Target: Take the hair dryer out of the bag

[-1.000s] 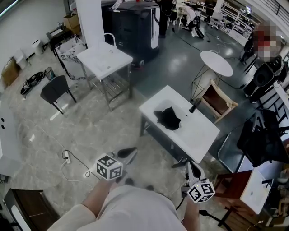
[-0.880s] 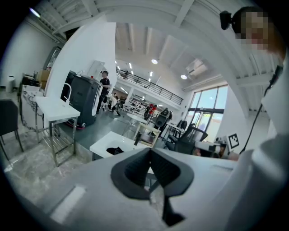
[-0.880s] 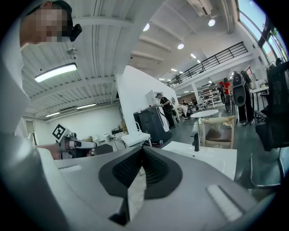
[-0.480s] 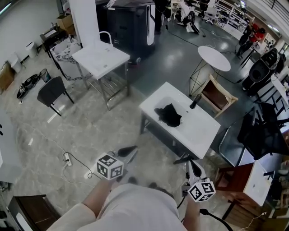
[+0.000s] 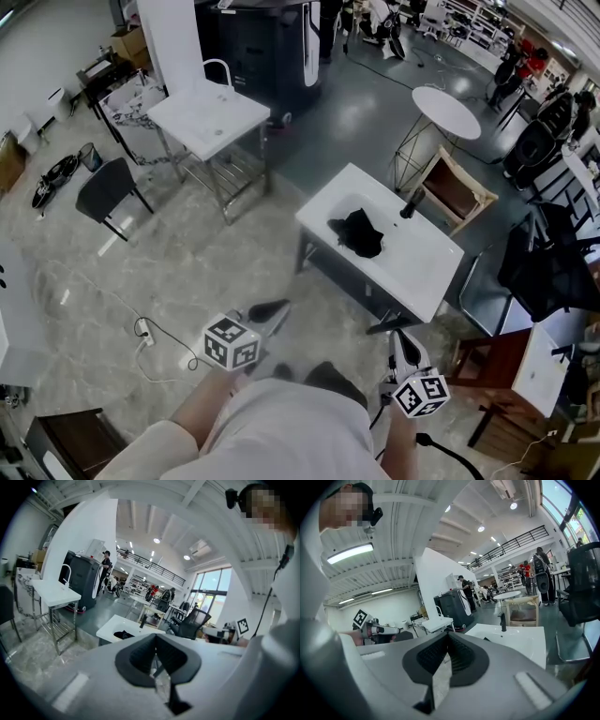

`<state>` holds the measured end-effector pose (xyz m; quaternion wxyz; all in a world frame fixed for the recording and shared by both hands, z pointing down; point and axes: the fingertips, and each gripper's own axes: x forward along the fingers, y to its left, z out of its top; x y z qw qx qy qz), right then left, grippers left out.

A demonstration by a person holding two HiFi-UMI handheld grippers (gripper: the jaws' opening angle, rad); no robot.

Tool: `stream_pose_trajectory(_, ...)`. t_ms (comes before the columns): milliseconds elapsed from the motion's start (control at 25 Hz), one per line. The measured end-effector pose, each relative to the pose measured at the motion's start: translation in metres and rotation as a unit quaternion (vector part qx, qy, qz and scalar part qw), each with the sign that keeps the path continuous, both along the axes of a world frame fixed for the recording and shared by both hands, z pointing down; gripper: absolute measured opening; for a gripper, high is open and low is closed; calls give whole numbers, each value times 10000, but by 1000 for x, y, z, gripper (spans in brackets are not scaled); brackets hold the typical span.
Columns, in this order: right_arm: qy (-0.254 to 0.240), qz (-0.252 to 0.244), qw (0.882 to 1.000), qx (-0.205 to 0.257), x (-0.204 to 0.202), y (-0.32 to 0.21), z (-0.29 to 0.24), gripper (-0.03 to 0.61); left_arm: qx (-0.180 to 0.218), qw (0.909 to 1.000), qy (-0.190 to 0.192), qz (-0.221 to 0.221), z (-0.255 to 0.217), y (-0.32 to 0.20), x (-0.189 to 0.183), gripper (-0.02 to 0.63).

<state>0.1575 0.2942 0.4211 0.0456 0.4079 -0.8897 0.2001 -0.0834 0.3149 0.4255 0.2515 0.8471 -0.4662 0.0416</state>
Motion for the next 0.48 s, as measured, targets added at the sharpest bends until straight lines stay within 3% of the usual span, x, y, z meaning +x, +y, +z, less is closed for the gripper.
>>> stream_pose_trajectory(480,-19,-75,9999,-109,-7,-40,12,5,44,10000,-16,-61,7,-36,-4,0)
